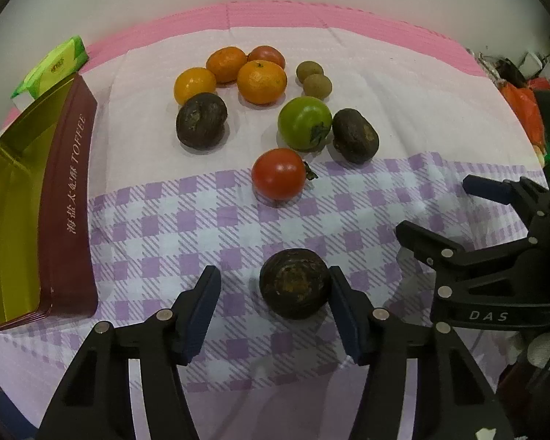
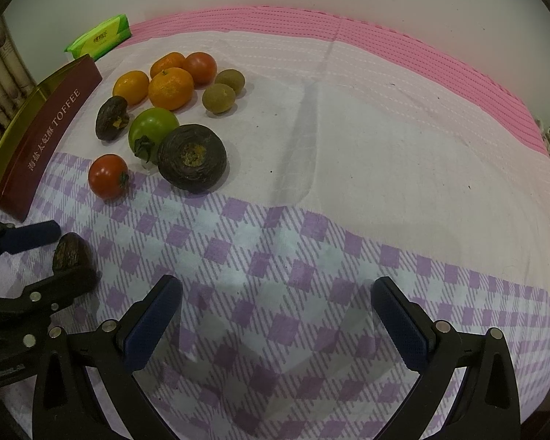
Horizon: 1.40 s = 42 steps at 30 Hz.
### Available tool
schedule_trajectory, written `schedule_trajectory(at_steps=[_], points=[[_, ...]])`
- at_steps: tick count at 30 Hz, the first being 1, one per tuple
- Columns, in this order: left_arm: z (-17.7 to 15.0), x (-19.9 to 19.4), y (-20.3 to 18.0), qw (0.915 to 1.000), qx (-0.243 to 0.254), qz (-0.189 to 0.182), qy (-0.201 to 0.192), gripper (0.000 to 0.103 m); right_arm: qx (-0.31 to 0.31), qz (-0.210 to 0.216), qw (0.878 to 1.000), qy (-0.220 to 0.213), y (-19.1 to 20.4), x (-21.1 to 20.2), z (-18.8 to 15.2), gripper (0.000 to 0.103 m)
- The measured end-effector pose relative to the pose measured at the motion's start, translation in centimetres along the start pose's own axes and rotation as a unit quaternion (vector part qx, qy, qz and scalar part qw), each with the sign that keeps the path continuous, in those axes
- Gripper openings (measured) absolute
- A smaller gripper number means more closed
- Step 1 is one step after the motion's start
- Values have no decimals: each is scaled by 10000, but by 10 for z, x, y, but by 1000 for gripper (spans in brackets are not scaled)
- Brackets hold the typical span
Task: Organize fruits
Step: 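Grasp the dark brown round fruit with the left gripper, then carry the dark brown fruit into the gold tin tray and release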
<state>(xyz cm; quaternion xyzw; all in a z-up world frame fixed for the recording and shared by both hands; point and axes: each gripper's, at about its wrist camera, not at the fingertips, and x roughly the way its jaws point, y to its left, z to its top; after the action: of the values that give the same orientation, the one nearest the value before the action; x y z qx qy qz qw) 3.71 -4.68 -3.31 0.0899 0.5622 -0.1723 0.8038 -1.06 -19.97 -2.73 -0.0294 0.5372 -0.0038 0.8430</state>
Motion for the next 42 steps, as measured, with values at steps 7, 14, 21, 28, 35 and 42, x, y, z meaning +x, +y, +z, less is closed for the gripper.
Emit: schedule_trajectory(at_steps=[7, 14, 21, 28, 35, 42], points=[[1, -1, -4, 10000, 80, 49, -20, 39, 0, 0, 10000, -1, 0, 0, 0, 103], [0, -5, -1, 9999, 65, 75, -42, 32, 0, 0, 10000, -3, 0, 0, 0, 103], [2, -23, 3, 9995, 62, 187, -248, 32, 1, 2, 10000, -11, 0, 0, 0, 103], [13, -57, 32, 9974, -232, 322, -595, 32, 3, 3, 10000, -15, 0, 0, 1, 103], [18, -73, 86, 9919, -642, 780, -772, 32, 14, 0, 10000, -15, 0, 0, 1, 103], [10, -70, 147, 9836, -1092, 1260, -685, 32, 46, -17, 10000, -30, -1, 0, 1, 103]])
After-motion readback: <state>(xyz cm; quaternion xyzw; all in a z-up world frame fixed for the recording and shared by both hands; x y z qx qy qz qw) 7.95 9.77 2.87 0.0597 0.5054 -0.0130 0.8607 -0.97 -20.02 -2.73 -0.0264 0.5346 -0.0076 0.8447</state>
